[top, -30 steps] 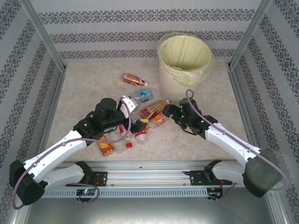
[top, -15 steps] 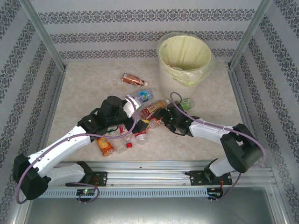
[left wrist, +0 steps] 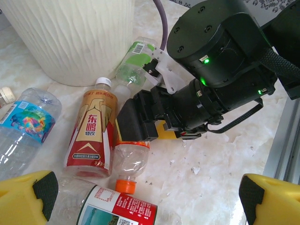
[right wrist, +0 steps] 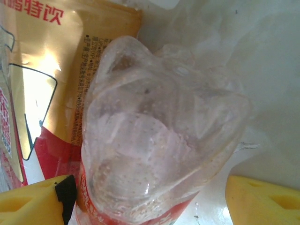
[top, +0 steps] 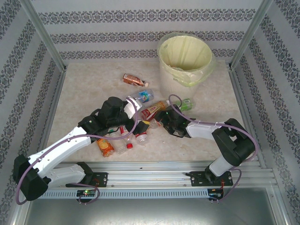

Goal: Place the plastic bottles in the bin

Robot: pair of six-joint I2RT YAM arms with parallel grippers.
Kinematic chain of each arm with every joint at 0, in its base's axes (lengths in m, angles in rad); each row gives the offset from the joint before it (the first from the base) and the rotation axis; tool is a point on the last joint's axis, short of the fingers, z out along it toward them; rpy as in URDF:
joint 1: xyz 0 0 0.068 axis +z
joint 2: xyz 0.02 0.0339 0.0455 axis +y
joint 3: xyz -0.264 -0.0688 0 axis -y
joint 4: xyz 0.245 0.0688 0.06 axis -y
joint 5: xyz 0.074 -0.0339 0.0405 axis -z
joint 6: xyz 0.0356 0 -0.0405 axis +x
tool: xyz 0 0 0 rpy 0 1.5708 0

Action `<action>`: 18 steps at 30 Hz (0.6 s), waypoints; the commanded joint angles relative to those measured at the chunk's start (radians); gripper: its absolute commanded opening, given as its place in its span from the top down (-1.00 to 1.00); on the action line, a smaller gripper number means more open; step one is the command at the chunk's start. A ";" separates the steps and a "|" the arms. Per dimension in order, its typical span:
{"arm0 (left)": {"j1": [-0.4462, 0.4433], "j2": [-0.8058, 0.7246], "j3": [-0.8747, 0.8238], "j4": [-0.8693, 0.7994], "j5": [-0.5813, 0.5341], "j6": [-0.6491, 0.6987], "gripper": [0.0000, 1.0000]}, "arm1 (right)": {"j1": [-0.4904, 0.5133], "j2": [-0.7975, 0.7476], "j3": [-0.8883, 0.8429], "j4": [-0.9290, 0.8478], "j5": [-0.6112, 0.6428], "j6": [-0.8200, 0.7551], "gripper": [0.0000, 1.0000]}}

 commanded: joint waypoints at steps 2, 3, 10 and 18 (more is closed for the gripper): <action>-0.015 0.002 0.024 -0.012 0.016 0.022 -1.00 | 0.011 0.064 -0.027 0.093 0.064 0.042 -0.63; -0.015 0.000 0.023 -0.011 0.022 0.022 -1.00 | 0.010 0.067 -0.027 0.095 0.067 0.044 -0.62; -0.021 -0.007 0.015 0.001 0.041 0.027 -1.00 | 0.009 0.092 -0.015 0.093 0.087 0.032 -0.52; -0.026 -0.010 0.008 0.008 0.055 0.031 -1.00 | -0.011 0.066 -0.021 0.057 0.119 -0.004 -0.30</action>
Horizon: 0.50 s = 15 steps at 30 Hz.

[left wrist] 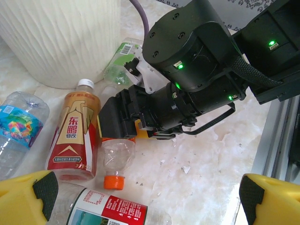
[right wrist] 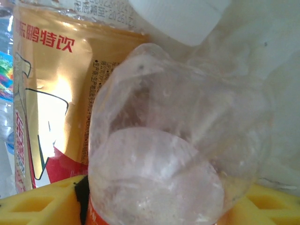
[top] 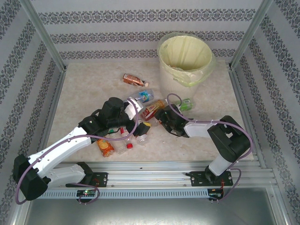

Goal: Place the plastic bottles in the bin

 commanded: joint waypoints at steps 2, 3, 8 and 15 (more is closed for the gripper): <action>-0.013 -0.011 0.006 0.008 0.021 0.026 -1.00 | -0.019 -0.010 -0.034 -0.076 0.063 -0.045 -0.26; -0.013 -0.010 0.007 0.009 0.022 0.026 -1.00 | -0.024 -0.026 -0.040 -0.084 0.070 -0.054 -0.24; -0.013 -0.013 0.004 0.015 0.030 0.020 -1.00 | -0.049 -0.120 -0.084 -0.140 0.101 -0.103 -0.12; -0.013 -0.058 -0.053 0.131 0.043 -0.044 -1.00 | -0.064 -0.315 -0.118 -0.287 0.198 -0.257 -0.03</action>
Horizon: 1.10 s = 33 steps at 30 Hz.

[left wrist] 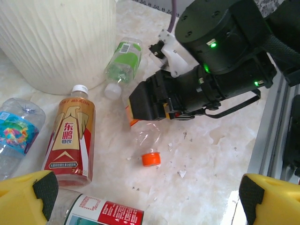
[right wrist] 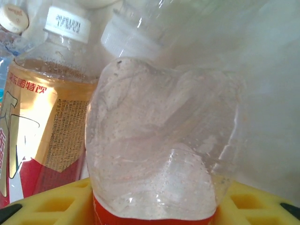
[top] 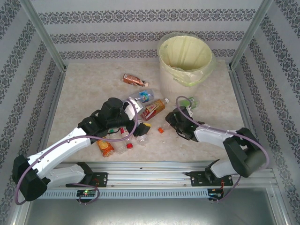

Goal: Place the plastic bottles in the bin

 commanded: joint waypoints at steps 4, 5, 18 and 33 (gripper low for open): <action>-0.013 -0.085 -0.079 0.178 0.016 -0.065 -1.00 | -0.008 -0.188 -0.019 -0.176 0.135 -0.198 0.00; -0.013 -0.098 -0.094 0.202 0.015 -0.072 -1.00 | -0.008 -0.221 -0.017 -0.200 0.150 -0.222 0.00; -0.011 -0.216 -0.201 0.418 0.012 -0.151 -1.00 | 0.036 -0.554 0.139 -0.464 0.357 -0.573 0.01; -0.010 -0.272 -0.264 0.541 0.064 -0.183 -1.00 | 0.127 -0.484 0.531 -0.516 0.551 -1.021 0.02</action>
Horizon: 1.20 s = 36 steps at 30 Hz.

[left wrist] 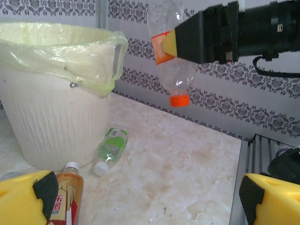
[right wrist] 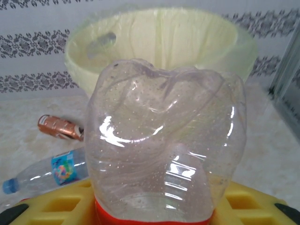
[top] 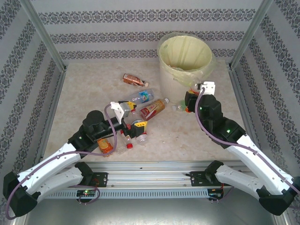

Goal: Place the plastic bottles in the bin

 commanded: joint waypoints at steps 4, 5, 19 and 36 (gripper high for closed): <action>-0.008 -0.028 -0.019 0.093 0.015 -0.019 -1.00 | 0.003 0.077 0.161 0.008 0.050 -0.232 0.01; -0.005 -0.035 -0.023 0.101 0.014 -0.022 -1.00 | -0.002 0.099 0.192 0.003 0.040 -0.250 0.01; 0.010 -0.123 -0.063 0.144 -0.105 -0.015 -1.00 | -0.296 0.399 0.584 -0.080 -0.352 -0.254 -0.01; 0.015 -0.107 -0.041 0.073 -0.146 0.025 -1.00 | -0.458 1.032 1.339 -0.533 -0.602 -0.173 -0.01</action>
